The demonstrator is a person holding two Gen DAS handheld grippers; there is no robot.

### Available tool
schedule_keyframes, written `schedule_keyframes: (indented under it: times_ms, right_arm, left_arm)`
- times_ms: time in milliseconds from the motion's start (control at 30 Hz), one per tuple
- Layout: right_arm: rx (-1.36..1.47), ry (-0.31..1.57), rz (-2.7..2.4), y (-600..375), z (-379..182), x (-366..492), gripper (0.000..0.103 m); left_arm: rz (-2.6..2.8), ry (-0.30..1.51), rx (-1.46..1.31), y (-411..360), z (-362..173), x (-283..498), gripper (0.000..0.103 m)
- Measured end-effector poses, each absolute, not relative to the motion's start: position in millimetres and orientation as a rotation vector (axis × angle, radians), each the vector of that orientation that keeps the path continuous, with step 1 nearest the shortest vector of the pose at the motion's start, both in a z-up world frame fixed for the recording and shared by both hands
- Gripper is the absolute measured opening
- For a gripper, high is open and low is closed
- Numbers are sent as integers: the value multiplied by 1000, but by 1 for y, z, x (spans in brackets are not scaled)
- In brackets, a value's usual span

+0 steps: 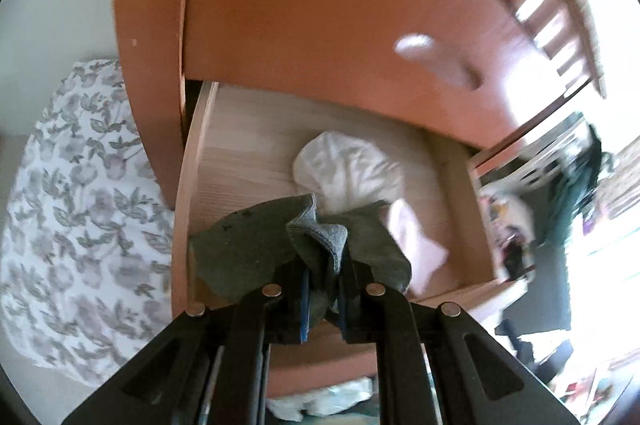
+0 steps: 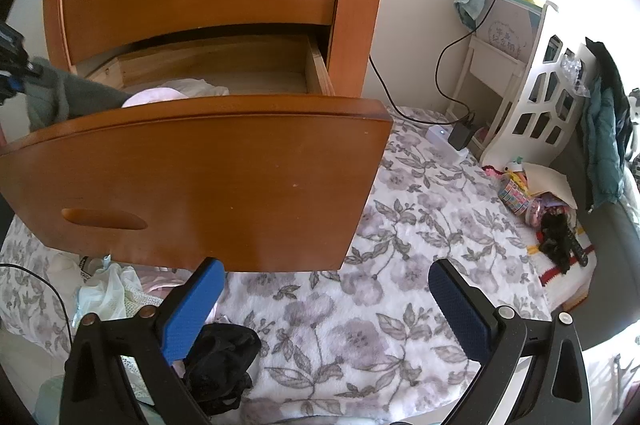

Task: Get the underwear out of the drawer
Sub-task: 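Lift the dark green cloth out of the drawer and carry it toward the bed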

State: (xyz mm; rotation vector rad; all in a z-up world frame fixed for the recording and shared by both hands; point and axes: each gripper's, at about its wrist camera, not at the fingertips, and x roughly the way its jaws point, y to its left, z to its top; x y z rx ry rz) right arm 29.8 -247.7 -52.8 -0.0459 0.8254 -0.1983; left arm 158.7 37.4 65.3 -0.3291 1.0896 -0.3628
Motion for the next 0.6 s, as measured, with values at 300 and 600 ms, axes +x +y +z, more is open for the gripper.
schedule_keyframes:
  times_ms: [300,600]
  right_arm:
    - [-57,822,-203,-246,-52,30,103]
    - [-64,820,-206,-244,-52,28,103]
  left_arm:
    - [-444,854,-406,43,134,124,11]
    - [-513,624,-442,53,200,86,11]
